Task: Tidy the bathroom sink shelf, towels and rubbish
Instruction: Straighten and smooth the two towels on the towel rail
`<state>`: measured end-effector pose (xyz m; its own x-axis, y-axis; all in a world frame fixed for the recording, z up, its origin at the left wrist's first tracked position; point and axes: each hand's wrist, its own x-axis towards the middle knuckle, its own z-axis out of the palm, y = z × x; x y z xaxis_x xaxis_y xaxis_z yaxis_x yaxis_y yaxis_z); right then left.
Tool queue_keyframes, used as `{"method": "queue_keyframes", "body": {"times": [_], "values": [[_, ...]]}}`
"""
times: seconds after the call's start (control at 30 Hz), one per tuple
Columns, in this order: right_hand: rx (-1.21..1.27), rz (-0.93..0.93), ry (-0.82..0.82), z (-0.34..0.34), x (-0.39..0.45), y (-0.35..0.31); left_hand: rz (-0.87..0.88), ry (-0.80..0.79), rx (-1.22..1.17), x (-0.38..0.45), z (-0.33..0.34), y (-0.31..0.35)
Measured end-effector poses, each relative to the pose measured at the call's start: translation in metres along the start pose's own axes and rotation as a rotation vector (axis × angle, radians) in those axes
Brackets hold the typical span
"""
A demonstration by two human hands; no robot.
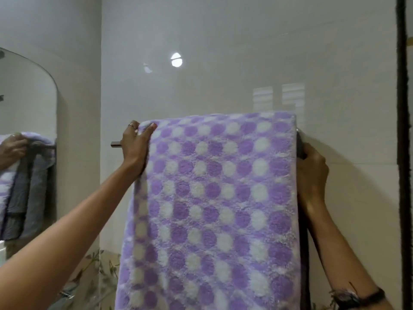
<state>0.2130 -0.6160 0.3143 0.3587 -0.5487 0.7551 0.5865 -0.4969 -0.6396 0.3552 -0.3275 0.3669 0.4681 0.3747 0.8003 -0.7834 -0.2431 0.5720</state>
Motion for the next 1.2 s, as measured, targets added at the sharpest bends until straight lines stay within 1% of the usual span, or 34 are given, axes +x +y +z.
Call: {"method": "queue_keyframes", "body": {"times": [0.1,0.17,0.2,0.27,0.33,0.4,0.53,0.63,0.7,0.73,0.77,0.83,0.87,0.9,0.93,0.97,1.03,1.07,1.1,1.13,1.2], "values": [[0.138,0.007,0.102,-0.006,-0.006,-0.007,-0.108,-0.063,-0.138,-0.001,-0.003,-0.005],[0.201,-0.005,0.159,-0.008,-0.008,-0.014,-0.146,-0.073,-0.18,-0.002,-0.005,-0.006],[0.212,-0.017,0.162,-0.009,-0.008,-0.018,-0.137,-0.07,-0.172,-0.002,-0.006,-0.006],[0.193,-0.048,0.109,-0.006,-0.008,-0.023,-0.1,-0.055,-0.131,-0.001,-0.006,-0.003],[0.111,-0.101,0.043,0.0,-0.007,-0.028,-0.053,-0.013,-0.061,-0.001,-0.005,0.0],[0.035,-0.165,0.023,0.006,-0.003,-0.032,-0.03,0.017,-0.002,0.002,-0.006,-0.001],[-0.106,-0.269,-0.005,0.018,0.008,-0.041,-0.064,0.018,0.122,0.017,-0.012,-0.006],[-0.244,-0.248,-0.024,0.024,0.012,-0.045,-0.096,0.012,0.263,0.026,-0.017,-0.003],[-0.407,-0.24,-0.012,0.024,0.009,-0.048,-0.104,0.015,0.4,0.026,-0.017,0.002],[-0.497,-0.26,-0.001,0.023,0.007,-0.05,-0.086,0.035,0.481,0.025,-0.017,0.005],[-0.582,-0.302,0.023,0.022,0.004,-0.053,-0.032,0.053,0.552,0.024,-0.017,0.008],[-0.735,-0.442,0.105,0.025,0.0,-0.06,0.179,0.047,0.637,0.024,-0.015,0.018],[-0.786,-0.523,0.147,0.029,0.002,-0.066,0.3,0.012,0.646,0.026,-0.013,0.025],[-0.818,-0.599,0.153,0.034,0.005,-0.074,0.408,-0.053,0.634,0.029,-0.009,0.032],[-0.835,-0.651,0.096,0.042,0.01,-0.08,0.469,-0.153,0.607,0.031,-0.004,0.04],[-0.832,-0.66,-0.022,0.051,0.017,-0.086,0.455,-0.286,0.581,0.032,0.002,0.047],[-0.859,-0.561,-0.338,0.069,0.029,-0.093,0.264,-0.583,0.562,0.034,0.016,0.056],[-0.903,-0.508,-0.464,0.078,0.034,-0.093,0.176,-0.68,0.604,0.035,0.023,0.056],[-0.951,-0.482,-0.532,0.084,0.039,-0.091,0.129,-0.731,0.662,0.037,0.029,0.054],[-0.982,-0.474,-0.555,0.089,0.043,-0.089,0.105,-0.747,0.708,0.039,0.034,0.05],[-0.98,-0.431,-0.581,0.094,0.053,-0.085,0.078,-0.731,0.743,0.043,0.038,0.047]]}}
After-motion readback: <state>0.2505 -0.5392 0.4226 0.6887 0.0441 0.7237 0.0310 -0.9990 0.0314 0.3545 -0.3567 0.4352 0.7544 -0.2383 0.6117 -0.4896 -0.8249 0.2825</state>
